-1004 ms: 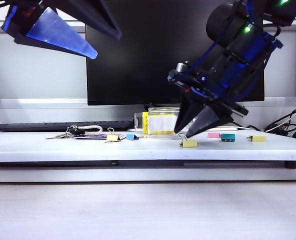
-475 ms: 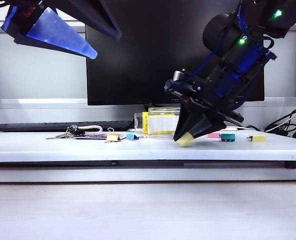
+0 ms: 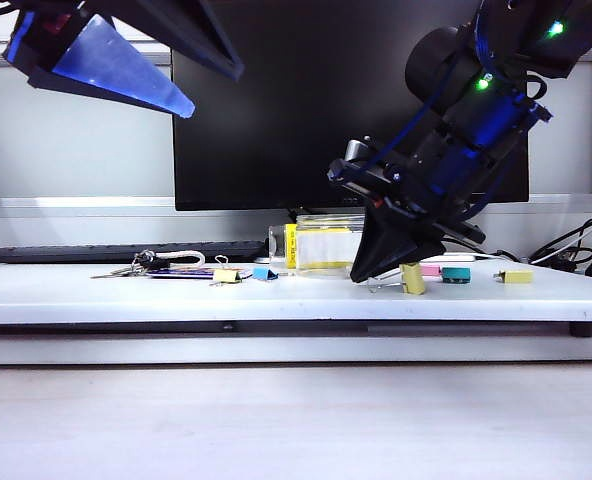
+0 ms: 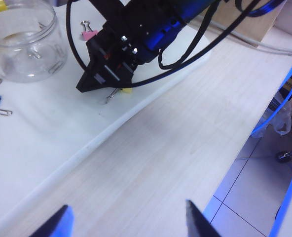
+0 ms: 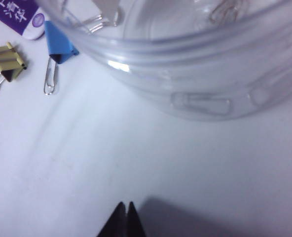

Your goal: Pick up the clips with the largest number of clips of the same color on the table and place them in a round transparent plastic box.

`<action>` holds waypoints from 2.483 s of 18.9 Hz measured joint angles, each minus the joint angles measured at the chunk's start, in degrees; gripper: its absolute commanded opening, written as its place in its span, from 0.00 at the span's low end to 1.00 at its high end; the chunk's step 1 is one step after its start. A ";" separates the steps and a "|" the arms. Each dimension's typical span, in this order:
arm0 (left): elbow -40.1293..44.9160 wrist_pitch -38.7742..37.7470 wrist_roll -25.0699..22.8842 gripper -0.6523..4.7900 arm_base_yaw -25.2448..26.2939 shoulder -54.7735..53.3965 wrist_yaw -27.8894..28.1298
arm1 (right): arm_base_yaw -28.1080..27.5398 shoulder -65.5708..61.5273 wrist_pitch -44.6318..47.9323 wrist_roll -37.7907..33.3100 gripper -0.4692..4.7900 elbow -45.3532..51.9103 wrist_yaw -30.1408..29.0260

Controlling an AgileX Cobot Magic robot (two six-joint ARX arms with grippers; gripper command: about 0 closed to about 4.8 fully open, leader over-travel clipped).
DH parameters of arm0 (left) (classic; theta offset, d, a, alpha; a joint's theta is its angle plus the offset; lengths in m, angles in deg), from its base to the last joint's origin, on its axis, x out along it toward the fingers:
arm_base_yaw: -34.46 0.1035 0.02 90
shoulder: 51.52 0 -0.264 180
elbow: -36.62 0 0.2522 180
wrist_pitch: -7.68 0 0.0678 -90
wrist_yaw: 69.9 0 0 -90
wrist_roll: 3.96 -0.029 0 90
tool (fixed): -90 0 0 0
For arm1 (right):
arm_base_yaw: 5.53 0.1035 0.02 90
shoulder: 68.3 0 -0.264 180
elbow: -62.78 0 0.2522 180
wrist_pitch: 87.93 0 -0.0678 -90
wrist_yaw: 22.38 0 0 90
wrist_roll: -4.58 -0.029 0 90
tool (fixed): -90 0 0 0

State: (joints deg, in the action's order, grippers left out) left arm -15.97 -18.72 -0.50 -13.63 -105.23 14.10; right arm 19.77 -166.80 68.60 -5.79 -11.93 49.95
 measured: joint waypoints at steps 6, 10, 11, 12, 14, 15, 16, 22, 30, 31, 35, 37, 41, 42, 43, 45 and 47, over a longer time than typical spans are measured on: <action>0.00 -0.46 0.00 0.68 0.00 0.00 -0.31 | -0.24 0.13 -11.04 4.61 0.37 -8.52 -0.15; 0.00 -0.46 -0.02 0.68 0.00 0.00 -0.44 | -0.22 5.25 -26.62 11.10 0.42 -12.81 6.08; 0.00 -0.50 -0.17 0.68 0.00 0.00 -0.46 | -0.22 6.32 -29.44 12.68 0.44 -12.79 7.91; 0.00 -0.63 -0.24 0.68 0.00 0.00 -0.46 | -0.22 7.30 -32.11 14.14 0.44 -12.59 9.31; 0.00 -0.94 -1.36 0.68 0.00 0.00 -0.52 | -0.20 8.63 -34.84 14.73 0.43 -12.52 9.18; 0.00 -0.92 -1.77 0.68 0.00 0.00 -1.01 | 0.13 8.90 -35.06 14.73 0.43 -12.61 8.85; 0.00 -0.92 -1.95 0.68 0.00 0.00 -2.25 | 0.48 8.85 -35.52 14.73 0.43 -12.46 8.87; 0.00 -0.87 -1.95 0.68 0.00 0.00 -5.81 | 2.60 7.63 -36.30 14.73 0.48 -11.76 8.94; 0.00 -0.90 -1.27 0.68 0.00 0.00 -6.86 | 4.20 3.74 -36.24 16.28 0.48 -11.72 15.37; 0.00 -0.98 -1.27 0.68 0.00 0.00 -6.86 | 4.28 3.54 -36.24 16.41 0.48 -11.72 15.67; 0.00 -1.11 -1.27 0.68 0.00 0.00 -6.86 | 4.26 2.97 -34.64 16.68 0.48 -11.74 15.82; 0.00 -1.11 -1.27 0.68 0.00 0.00 -6.86 | 4.28 2.60 -34.38 16.70 0.48 -11.74 15.89; 0.02 -1.14 -1.27 0.68 0.00 0.00 -6.88 | 4.28 0.87 -33.92 16.70 0.38 -11.63 16.02; 0.00 -1.14 -1.27 0.68 0.00 0.00 -6.86 | 4.28 0.87 -33.68 16.68 0.30 -11.65 16.02; 0.02 -1.14 -1.27 0.68 0.00 0.00 -6.86 | 4.28 0.87 -33.33 16.70 0.30 -11.67 16.04; 0.00 -1.16 -1.27 0.68 0.00 0.00 -6.88 | 4.28 0.87 -32.96 16.81 0.30 -11.67 16.11; 0.00 -1.16 -1.27 0.68 0.00 0.00 -6.88 | 4.28 0.79 -32.22 16.85 0.28 -11.67 16.13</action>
State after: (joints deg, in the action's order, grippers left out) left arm -15.97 -19.88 -1.77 -13.63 -105.23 7.21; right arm 24.06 -166.01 36.38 11.06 -23.61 66.08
